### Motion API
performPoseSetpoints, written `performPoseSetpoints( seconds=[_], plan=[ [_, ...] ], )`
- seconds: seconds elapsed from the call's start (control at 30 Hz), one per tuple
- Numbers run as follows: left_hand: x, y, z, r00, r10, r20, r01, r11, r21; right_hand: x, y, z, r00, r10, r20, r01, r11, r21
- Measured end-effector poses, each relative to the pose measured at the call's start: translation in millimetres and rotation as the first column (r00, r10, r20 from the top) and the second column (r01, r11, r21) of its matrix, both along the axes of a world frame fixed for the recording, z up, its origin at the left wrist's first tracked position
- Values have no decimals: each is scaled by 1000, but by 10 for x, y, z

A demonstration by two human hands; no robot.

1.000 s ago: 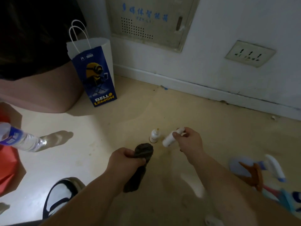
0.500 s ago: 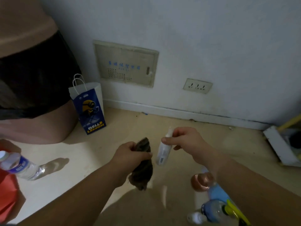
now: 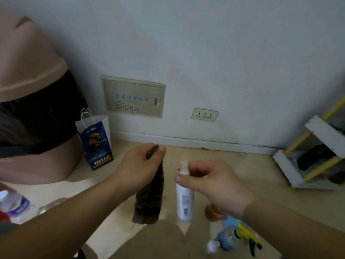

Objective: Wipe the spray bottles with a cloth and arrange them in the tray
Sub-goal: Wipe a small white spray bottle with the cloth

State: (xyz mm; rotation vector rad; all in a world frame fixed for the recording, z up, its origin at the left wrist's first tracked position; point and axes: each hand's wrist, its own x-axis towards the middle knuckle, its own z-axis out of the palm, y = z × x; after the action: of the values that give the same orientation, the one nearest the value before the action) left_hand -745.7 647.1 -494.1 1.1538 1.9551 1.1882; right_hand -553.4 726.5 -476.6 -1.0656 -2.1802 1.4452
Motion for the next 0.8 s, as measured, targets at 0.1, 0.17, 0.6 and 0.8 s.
performPoseSetpoints(
  seconds=[0.1,0.17,0.6,0.8],
  plan=[
    [29,-51,-48,999,-3,41,2,999,32,60,-38,-88,997,-70,-12,68,990,-123],
    [47,-42,-82,999,-27,25,26,999,43,51,-39,-118,995,-98,-13,95,982,-164],
    [253,191,84,885,-401,238,427,902,-69,23,248,-279,998,-65,19,68,958,-278],
    [269,385,-118,866,-455,205,481,872,-94,148,469,-358,1000,-24,17,26,987,-161]
  ],
)
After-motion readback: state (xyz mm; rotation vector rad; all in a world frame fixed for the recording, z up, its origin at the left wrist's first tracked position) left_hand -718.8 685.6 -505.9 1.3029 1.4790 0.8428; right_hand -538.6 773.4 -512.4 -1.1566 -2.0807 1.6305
